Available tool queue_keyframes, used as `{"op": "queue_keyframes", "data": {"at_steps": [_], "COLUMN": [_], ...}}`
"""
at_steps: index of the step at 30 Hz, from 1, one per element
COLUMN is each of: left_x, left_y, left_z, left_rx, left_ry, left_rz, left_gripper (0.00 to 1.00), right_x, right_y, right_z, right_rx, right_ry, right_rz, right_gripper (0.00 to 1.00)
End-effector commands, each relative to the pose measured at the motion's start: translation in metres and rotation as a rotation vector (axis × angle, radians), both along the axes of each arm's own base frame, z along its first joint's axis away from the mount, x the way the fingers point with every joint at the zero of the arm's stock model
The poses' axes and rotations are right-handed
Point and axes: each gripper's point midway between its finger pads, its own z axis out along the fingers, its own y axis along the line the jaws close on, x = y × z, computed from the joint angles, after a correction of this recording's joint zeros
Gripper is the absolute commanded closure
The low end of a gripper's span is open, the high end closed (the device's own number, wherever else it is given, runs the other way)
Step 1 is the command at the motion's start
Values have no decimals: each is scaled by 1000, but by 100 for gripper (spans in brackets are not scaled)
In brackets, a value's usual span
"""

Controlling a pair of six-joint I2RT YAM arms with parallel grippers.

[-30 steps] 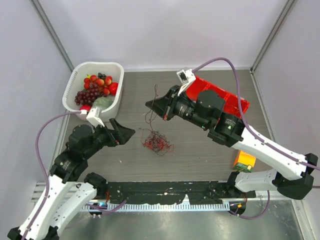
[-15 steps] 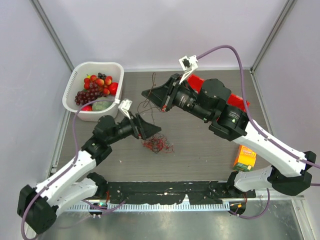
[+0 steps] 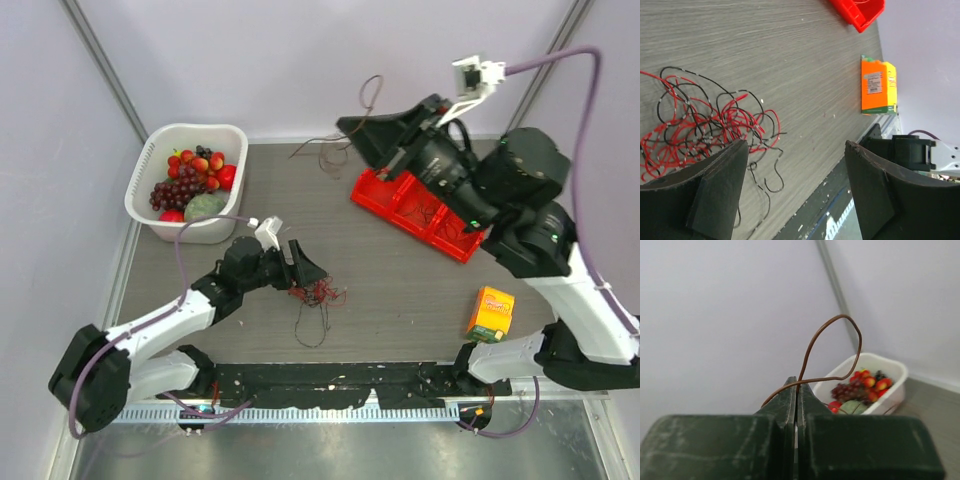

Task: Untangle the cables
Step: Untie the cable, then place the cable in the bin.

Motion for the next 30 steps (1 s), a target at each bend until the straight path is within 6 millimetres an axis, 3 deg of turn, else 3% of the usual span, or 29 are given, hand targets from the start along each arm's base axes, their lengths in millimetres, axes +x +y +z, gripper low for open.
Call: {"op": "queue_keyframes", "data": {"at_steps": [1,6,9,13,14,15,17,25,30], "left_x": [-11,-31,-43,-54,-57,-60,-64,-66,-68], "left_y": [11,34,41,43,41,39,36,38,41], "left_z": [45,65,83,103,108,112,117,118,116], "left_rx": [-79,-52,-72,-137,-161,-182,-206,-174,-151], "left_ry": [-103,-118,-136,-146,-146,-139,-129,-111,-113], "left_rz": [19,38,34,17,6,-9,-31,-36,-32], "left_gripper": [17,13,12,9,8,8,7,7,7], "right_x": [22,49,61,91,105,113,142,222,253], "right_y": [-58,-99,-113,-125,-140,-139,-167,-207,-240], "right_z": [-12,-37,-49,-89,-98,-112,-136,-205,-254], "right_rx": [-101,-207,-248,-294,-305,-318,-333,-392,-381], "right_ry": [-28,-14,-2,62,83,107,172,312,417], "right_rz": [-280,-541,-627,-673,-725,-710,-781,-852,-868], "right_gripper": [99,99,99,99,99,99,99,99,99]}}
